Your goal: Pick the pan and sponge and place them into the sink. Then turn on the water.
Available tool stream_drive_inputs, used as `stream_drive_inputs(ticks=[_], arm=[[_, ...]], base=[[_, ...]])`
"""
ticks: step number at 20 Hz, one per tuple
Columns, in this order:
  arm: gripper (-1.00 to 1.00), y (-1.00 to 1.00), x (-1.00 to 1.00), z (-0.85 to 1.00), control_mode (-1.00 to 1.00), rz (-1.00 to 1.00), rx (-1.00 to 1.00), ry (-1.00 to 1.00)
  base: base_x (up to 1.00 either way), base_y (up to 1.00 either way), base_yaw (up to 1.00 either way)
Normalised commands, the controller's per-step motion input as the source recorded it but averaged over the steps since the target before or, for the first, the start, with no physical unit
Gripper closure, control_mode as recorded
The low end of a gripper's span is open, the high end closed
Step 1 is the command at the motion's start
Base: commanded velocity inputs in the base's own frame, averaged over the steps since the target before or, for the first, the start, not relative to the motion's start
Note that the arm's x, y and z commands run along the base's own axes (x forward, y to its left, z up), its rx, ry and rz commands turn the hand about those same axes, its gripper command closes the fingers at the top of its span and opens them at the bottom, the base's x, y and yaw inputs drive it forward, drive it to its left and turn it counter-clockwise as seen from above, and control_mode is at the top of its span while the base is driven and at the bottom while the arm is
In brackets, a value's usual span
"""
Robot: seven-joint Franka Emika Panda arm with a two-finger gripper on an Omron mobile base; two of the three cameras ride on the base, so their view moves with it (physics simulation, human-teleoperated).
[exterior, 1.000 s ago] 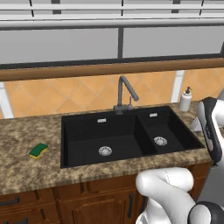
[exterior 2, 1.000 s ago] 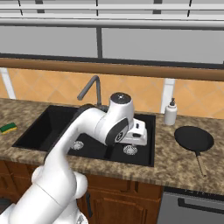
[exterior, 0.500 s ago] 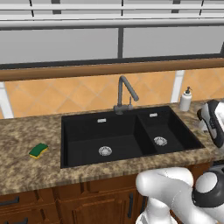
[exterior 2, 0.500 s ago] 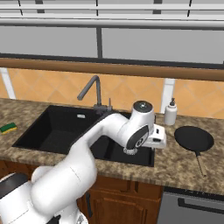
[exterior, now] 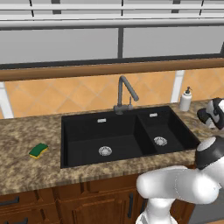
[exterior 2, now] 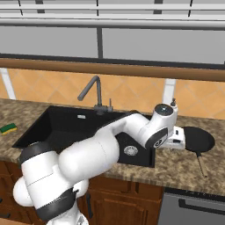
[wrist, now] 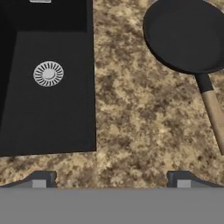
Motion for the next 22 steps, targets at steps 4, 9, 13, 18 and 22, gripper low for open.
stream_drive_inputs(ticks=[4,9,13,18,22], arm=[[-1.0,-0.64,0.31,-0.12,-1.0,0.0,0.0,0.0],[-1.0,-0.53,0.18,-0.15,-1.0,0.0,0.0,0.0],[-1.0,-0.47,0.15,-0.13,-1.0,0.0,0.0,0.0],[-1.0,-0.4,0.06,-0.14,-1.0,0.0,0.0,0.0],[-1.0,-0.31,0.04,-0.19,-1.0,0.0,0.0,0.0]], base=[[0.0,0.0,0.0],[0.0,0.0,0.0],[0.0,0.0,0.0],[0.0,0.0,0.0],[0.0,0.0,0.0]])
